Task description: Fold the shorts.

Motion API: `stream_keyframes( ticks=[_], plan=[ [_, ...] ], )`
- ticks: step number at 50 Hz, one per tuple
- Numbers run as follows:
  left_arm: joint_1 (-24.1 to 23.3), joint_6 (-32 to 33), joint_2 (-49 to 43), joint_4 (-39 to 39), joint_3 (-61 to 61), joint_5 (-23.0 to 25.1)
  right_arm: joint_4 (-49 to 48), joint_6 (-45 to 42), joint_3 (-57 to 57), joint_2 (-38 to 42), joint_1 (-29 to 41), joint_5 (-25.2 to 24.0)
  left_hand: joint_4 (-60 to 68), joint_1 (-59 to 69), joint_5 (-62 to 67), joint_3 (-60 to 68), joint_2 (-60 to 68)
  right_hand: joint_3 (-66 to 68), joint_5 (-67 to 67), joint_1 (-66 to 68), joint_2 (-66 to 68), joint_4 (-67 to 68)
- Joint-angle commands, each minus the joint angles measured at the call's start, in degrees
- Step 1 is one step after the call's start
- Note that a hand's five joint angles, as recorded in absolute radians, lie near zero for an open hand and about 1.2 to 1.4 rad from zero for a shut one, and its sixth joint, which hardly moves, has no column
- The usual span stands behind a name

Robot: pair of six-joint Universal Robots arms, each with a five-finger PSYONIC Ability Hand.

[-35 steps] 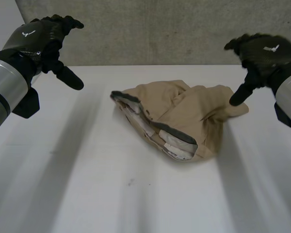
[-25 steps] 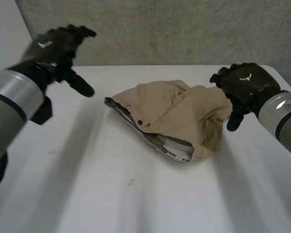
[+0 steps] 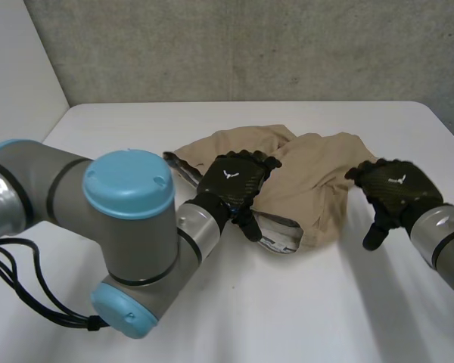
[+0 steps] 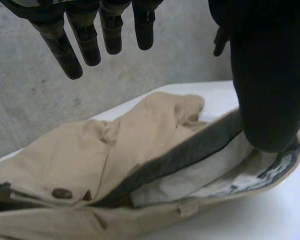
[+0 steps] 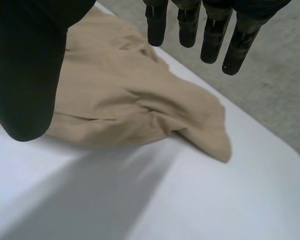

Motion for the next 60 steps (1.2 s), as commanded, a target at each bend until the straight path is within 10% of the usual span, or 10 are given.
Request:
stream_keyframes(
  ticks=[1, 15, 21, 41, 60],
  plan=[
    [1.0, 0.8, 1.3, -0.5, -2.0, -8.2, 0.1, 3.2, 0.8, 1.7, 1.5, -3.7, 2.0, 2.0, 1.3, 1.8, 2.2, -1.2, -3.8, 0.5, -2.1, -3.5],
    [11.1, 0.5, 13.4, 0.2, -15.0, -9.1, -4.8, 11.8, -4.7, 14.4, 9.6, -5.0, 1.0, 1.0, 0.3, 0.8, 1.2, -1.2, -3.8, 0.5, -2.1, -3.5],
    [12.6, 0.5, 16.3, 0.4, -18.7, -9.1, -10.9, 12.2, -6.3, 16.9, 10.9, -3.8, 0.5, 0.5, -0.2, 0.3, 0.7, 68.7, 66.2, 70.4, 67.9, 66.5],
    [25.6, 0.2, 36.6, 3.1, -24.7, -9.1, -12.4, 12.1, -32.5, -0.6, 22.7, 9.1, -0.4, -0.3, -1.0, -0.6, -0.2, 68.8, 66.2, 70.5, 67.9, 66.5],
    [30.4, -4.7, 40.1, 3.5, -26.5, -7.7, -12.0, 11.4, -30.9, 3.1, 13.0, 26.3, -0.4, -0.3, -1.0, -0.6, -0.2, 68.8, 66.2, 70.5, 67.9, 66.5]
  ],
)
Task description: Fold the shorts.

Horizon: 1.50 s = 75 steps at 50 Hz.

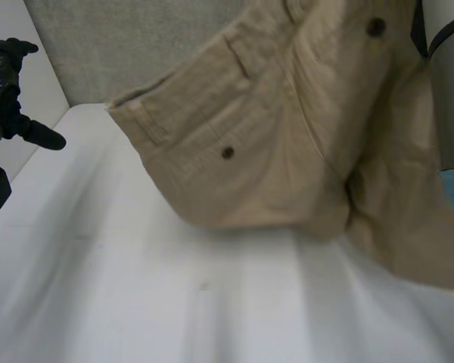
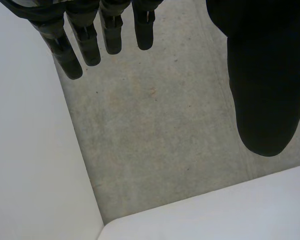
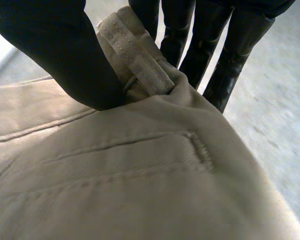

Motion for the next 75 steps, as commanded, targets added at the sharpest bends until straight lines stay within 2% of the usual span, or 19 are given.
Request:
stream_keyframes(
  ticks=[1, 5, 6, 13, 18, 29, 38, 47, 59, 65, 69, 71, 74, 75],
  plan=[
    [-0.3, -2.2, -1.4, 0.0, -1.6, 1.8, 0.4, -0.3, 8.0, 6.3, -9.7, 2.1, -0.3, -0.1, -1.0, -0.6, -0.1, 12.4, 14.1, 24.5, 12.5, 11.7],
    [-1.0, -2.2, -3.8, 0.0, -2.8, 5.0, 1.0, 0.3, 14.2, 7.3, -15.9, -0.1, 0.2, 0.4, -0.5, -0.1, 0.4, 12.4, 14.1, 24.5, 12.5, 11.7],
    [-1.3, -2.2, -4.4, 0.0, -2.8, 5.8, 1.2, 0.4, 16.8, 7.3, -17.1, -2.1, 0.2, 0.4, -0.5, -0.1, 0.4, 12.4, 14.1, 24.5, 12.5, 11.7],
    [-5.6, -2.5, -6.8, -0.7, -2.8, 10.8, 1.3, 0.8, 23.7, 4.2, -18.0, -12.8, 0.2, 0.4, -0.5, -0.1, 0.4, 12.4, 14.1, 24.5, 12.5, 11.7],
    [-9.9, -2.5, -9.5, -0.7, -1.9, 12.1, 1.5, 0.9, 26.1, -2.2, -18.0, -15.7, -0.1, 0.1, -0.8, -0.4, 0.1, 12.4, 14.1, 24.5, 12.5, 11.7],
    [-21.6, -3.6, -16.5, 0.0, -1.1, 12.1, 2.5, 0.9, 28.4, -10.1, -15.8, -15.8, -0.9, -0.8, -1.7, -1.3, -0.7, 12.4, 14.1, 24.5, 12.5, 11.7],
    [-26.9, -3.5, -28.5, 0.0, 4.8, 10.9, 3.2, 0.9, 28.1, -13.2, -10.6, -15.4, -0.9, -0.8, -1.7, -1.3, -0.7, 12.4, 14.1, 24.5, 12.5, 11.7],
    [-27.1, -3.1, -36.6, -0.1, 8.8, 6.4, 3.2, 0.9, 27.1, -16.0, -9.1, -15.3, -0.4, -0.3, -1.2, -0.7, -0.2, 12.4, 14.1, 24.5, 12.5, 11.7],
    [-27.1, -2.7, -42.6, -0.1, 13.7, 5.9, 3.2, 1.1, 27.1, -17.7, -7.1, -15.2, 2.4, 2.6, 1.7, 2.1, 2.6, 12.4, 14.1, 24.5, 12.5, 11.7],
    [-27.2, -2.1, -46.0, -0.4, 16.3, 5.8, 3.2, 4.1, 27.0, -19.0, -7.2, -15.1, 3.8, 3.9, 3.0, 3.5, 4.0, 12.4, 14.1, 24.5, 12.5, 11.7],
    [-27.2, 0.0, -48.0, -0.1, 17.7, 5.7, 3.3, 5.3, 26.6, -20.5, -7.2, -15.2, 15.5, 15.7, 14.8, 15.2, 15.7, 12.4, 14.1, 24.5, 12.5, 11.7],
    [-27.3, 0.9, -48.7, 0.0, 18.3, 5.7, 3.3, 5.4, 26.5, -21.0, -7.3, -15.2, 40.1, 40.3, 39.4, 39.8, 40.4, 12.4, 14.1, 24.5, 12.5, 11.7],
    [-27.2, 0.9, -48.3, 0.0, 18.8, 4.5, 3.5, 5.4, 26.4, -21.0, -7.8, -15.1, 67.6, 67.7, 66.8, 67.3, 67.8, 12.4, 14.1, 24.5, 12.5, 11.7],
    [-27.2, 0.8, -48.1, 0.0, 18.8, 4.0, 3.6, 5.4, 26.4, -21.0, -7.9, -15.1, 67.7, 67.8, 66.9, 67.4, 67.9, 12.4, 14.1, 24.5, 12.5, 11.7]
  ],
)
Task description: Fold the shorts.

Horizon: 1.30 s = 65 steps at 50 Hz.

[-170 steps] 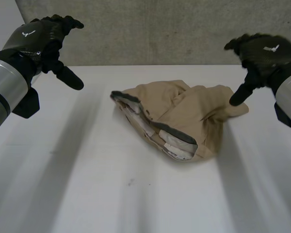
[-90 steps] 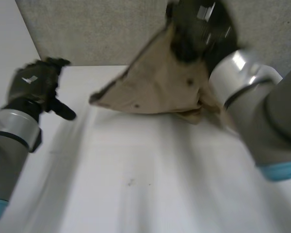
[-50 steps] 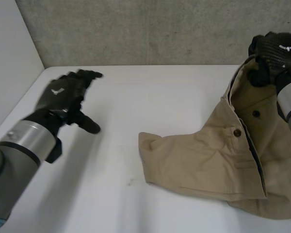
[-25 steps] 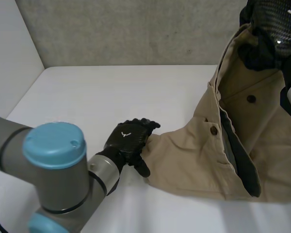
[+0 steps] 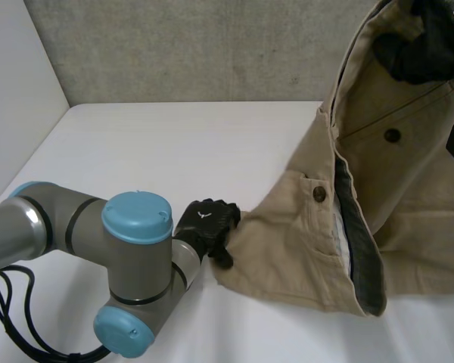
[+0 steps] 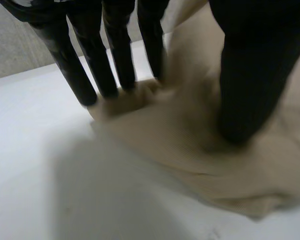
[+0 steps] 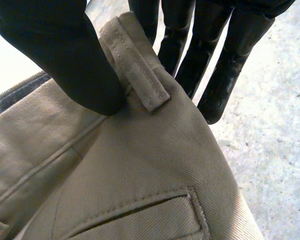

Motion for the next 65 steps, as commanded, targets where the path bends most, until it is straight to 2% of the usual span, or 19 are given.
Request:
stream_keyframes(
  ticks=[1, 5, 6, 12, 14, 19, 23, 24, 27, 28, 29, 31, 33, 35, 47, 51, 55, 60, 65],
  plan=[
    [0.1, 1.2, -0.4, 0.2, 1.3, -2.3, 0.6, 0.5, -0.1, -0.8, -0.9, 0.0, 38.7, 35.5, 39.2, 39.0, 38.7, 12.4, 14.1, 24.1, 12.5, 11.7],
    [0.8, 1.4, 5.5, -0.2, 0.3, -5.1, 1.1, 0.5, 0.1, -0.2, -3.6, -0.1, 38.7, 35.5, 39.2, 39.0, 38.7, 12.4, 14.1, 24.1, 12.5, 11.7],
    [2.0, 1.2, 9.6, -0.4, -0.8, -5.8, 1.1, 0.5, 0.3, -0.2, -4.8, -0.3, 38.7, 35.5, 39.2, 39.0, 38.7, 12.4, 14.1, 24.1, 12.5, 11.7],
    [7.3, 1.1, 22.9, 0.0, -6.3, -5.1, 0.6, 0.5, 1.3, 2.1, -11.7, -1.2, 38.7, 35.5, 39.2, 39.0, 38.7, 12.4, 14.1, 24.1, 12.5, 11.7],
    [7.8, 1.1, 27.3, 0.0, -8.1, -4.2, 0.2, 0.6, 0.7, 5.8, -12.8, -2.1, 38.7, 35.5, 39.2, 39.0, 38.7, 12.4, 14.1, 24.1, 12.5, 11.7],
    [7.4, 1.0, 31.6, -0.2, -11.5, -1.6, -1.0, 2.1, -1.2, 14.4, -15.6, -3.7, 38.7, 35.5, 39.2, 39.0, 38.7, 12.4, 14.1, 24.1, 12.5, 11.7],
    [6.9, 0.8, 31.8, 0.0, -13.5, -0.8, -1.6, 2.6, -6.9, 26.7, -16.4, -3.1, 38.7, 35.5, 39.2, 39.0, 38.7, 12.4, 14.1, 24.1, 12.5, 11.7],
    [6.6, 0.8, 31.3, 0.0, -13.6, -0.8, -1.6, 2.6, -6.9, 26.8, -16.4, -3.1, 38.7, 35.5, 39.2, 39.0, 38.7, 12.4, 14.1, 24.1, 12.5, 11.7],
    [5.2, 0.9, 28.2, 0.2, -13.2, -0.8, 0.7, 1.4, -15.4, 38.4, -16.3, -2.2, 38.7, 35.5, 39.2, 39.0, 38.7, 12.4, 14.1, 24.1, 12.5, 11.7],
    [4.7, 0.9, 26.7, 0.2, -12.8, -0.9, 2.6, 1.0, -17.3, 40.5, -16.3, -2.1, 38.7, 35.5, 39.2, 39.0, 38.7, 5.2, 6.8, 16.8, 5.2, 4.4],
    [4.4, 0.9, 25.6, 0.1, -12.3, -1.0, 6.4, -0.1, -19.9, 43.2, -16.0, -2.0, 38.7, 35.5, 39.2, 39.0, 38.7, -27.1, -25.4, -15.4, -27.0, -27.8],
    [3.6, 0.9, 22.8, 0.1, -10.9, -1.1, 11.2, -1.1, -22.1, 45.0, -15.8, -2.0, 38.7, 35.5, 39.2, 39.0, 38.7, -57.6, -55.9, -45.9, -57.5, -58.3],
    [3.5, 0.9, 21.2, -0.3, -9.9, -1.3, 16.3, -1.6, -22.6, 44.5, -15.7, -2.2, 38.7, 35.5, 39.2, 39.0, 38.7, -57.6, -55.9, -45.9, -57.5, -58.3],
    [3.7, 0.8, 19.4, -0.4, -9.1, -1.3, 16.9, -1.2, -21.7, 43.0, -15.7, -2.2, 38.7, 35.5, 39.2, 39.0, 38.7, -57.6, -55.9, -45.9, -57.5, -58.3],
    [4.2, 1.0, 16.3, -0.2, -5.9, -1.3, 10.4, -1.7, -1.1, 20.5, -14.2, -3.6, 38.7, 35.5, 39.2, 39.0, 38.7, -57.6, -55.9, -45.9, -57.5, -58.3],
    [4.3, 1.1, 15.0, -0.1, -4.7, -1.4, 10.3, -1.7, 7.0, 15.8, -9.2, -8.0, 38.7, 35.5, 39.2, 39.0, 38.7, -57.3, -55.7, -45.7, -57.3, -58.1],
    [4.5, 1.1, 12.9, 0.1, -3.0, -1.4, 10.2, -2.0, 12.5, 15.9, -4.2, -11.1, 38.7, 35.5, 39.2, 39.0, 38.7, -51.1, -49.5, -39.4, -51.1, -51.8],
    [5.3, 1.1, 10.0, -0.2, -0.9, -1.4, 7.9, -3.5, 15.8, 18.8, 1.1, -11.7, 38.7, 35.5, 39.2, 39.0, 38.7, -41.4, -39.7, -29.7, -41.3, -42.1],
    [5.5, 1.1, 8.9, -0.3, 0.3, -1.8, 3.1, -5.9, 17.8, 24.8, 3.2, -11.5, 38.7, 35.5, 39.2, 39.0, 38.7, -40.2, -38.5, -28.5, -40.1, -40.9]
  ],
)
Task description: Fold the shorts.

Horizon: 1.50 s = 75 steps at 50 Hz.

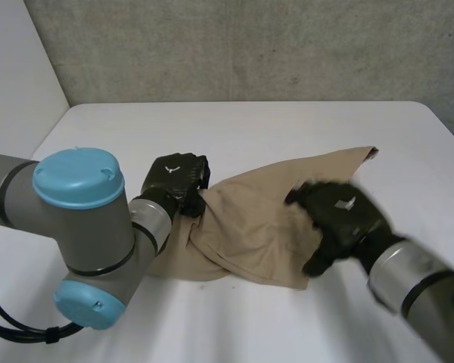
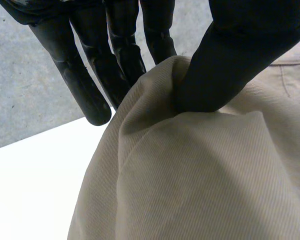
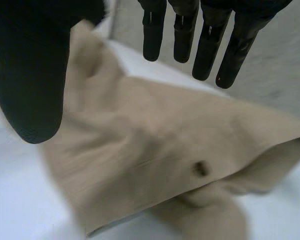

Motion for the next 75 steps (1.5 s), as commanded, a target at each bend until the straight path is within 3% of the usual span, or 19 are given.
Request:
stream_keyframes(
  ticks=[1, 13, 32, 37, 39, 42, 48, 54, 58, 63, 68, 75],
  plan=[
    [0.4, 0.0, -2.2, -0.2, 1.8, -0.5, -6.8, -3.8, 2.7, 8.7, 3.9, 0.2, 11.5, 13.9, 15.2, 11.9, 11.4, 7.9, 8.4, 10.7, 8.1, 7.8],
    [1.1, -0.1, -2.2, -0.3, 1.7, -1.3, -16.9, -9.6, 2.8, 17.0, 3.8, 2.1, 11.5, 13.9, 15.2, 11.9, 11.4, 14.5, 14.9, 17.3, 14.7, 14.4],
    [2.1, -0.2, -2.2, -0.4, 1.5, -1.3, -20.9, -11.3, 1.4, 22.2, 3.7, 2.4, 11.5, 13.9, 15.2, 11.9, 11.4, 20.3, 20.8, 23.2, 20.6, 20.2],
    [1.9, -0.2, -2.2, -0.4, 1.4, -1.3, -22.4, -11.6, 1.1, 22.4, 3.7, 2.5, 11.5, 13.9, 15.2, 11.9, 11.4, 38.8, 39.3, 41.6, 39.1, 38.7],
    [1.8, -0.2, -2.2, -0.4, 1.2, -1.3, -22.6, -11.7, 0.9, 22.4, 3.4, 2.9, 11.5, 13.9, 15.2, 11.9, 11.4, 58.7, 59.2, 61.5, 59.0, 58.6],
    [1.4, -0.3, -1.9, -0.8, 0.9, -1.1, -22.6, -11.7, 0.8, 21.6, 2.9, 4.4, 11.5, 13.9, 15.2, 11.9, 11.4, 58.8, 59.3, 61.6, 59.1, 58.7],
    [1.1, 0.5, 1.5, -5.3, -0.5, -0.5, -21.6, -11.8, -0.5, 18.6, 2.2, 9.8, -32.4, -30.1, -28.7, -32.1, -32.6, 58.8, 59.3, 61.6, 59.1, 58.7],
    [1.9, 0.5, 6.7, -8.8, -2.1, 0.0, -17.9, -12.5, 0.1, 17.4, -4.3, 10.0, -40.4, -38.1, -36.7, -40.1, -40.6, 58.8, 59.3, 61.6, 59.1, 58.7],
    [5.7, 0.7, 10.3, -8.9, -4.8, 0.3, -16.8, -13.6, 0.6, 16.8, -5.9, 9.2, -39.9, -37.6, -36.2, -39.6, -40.1, 58.8, 59.3, 61.6, 59.1, 58.7],
    [10.5, 0.7, 10.9, -8.8, -6.4, 6.2, -16.4, -13.8, 1.3, 15.2, -6.0, 7.9, -39.1, -36.7, -35.4, -38.8, -39.2, 58.8, 59.3, 61.6, 59.1, 58.7],
    [14.0, 0.7, 10.5, -9.2, -9.0, 16.4, -16.2, -13.8, 1.7, 14.2, -6.1, 7.6, -38.2, -35.9, -34.5, -37.9, -38.4, 58.8, 59.3, 61.6, 59.1, 58.7],
    [14.5, 0.8, 8.2, -9.2, -10.2, 19.9, -16.0, -13.9, 1.9, 13.2, -6.2, 7.6, -36.9, -34.5, -33.2, -36.6, -37.1, 58.8, 59.3, 61.6, 59.1, 58.7]
  ],
)
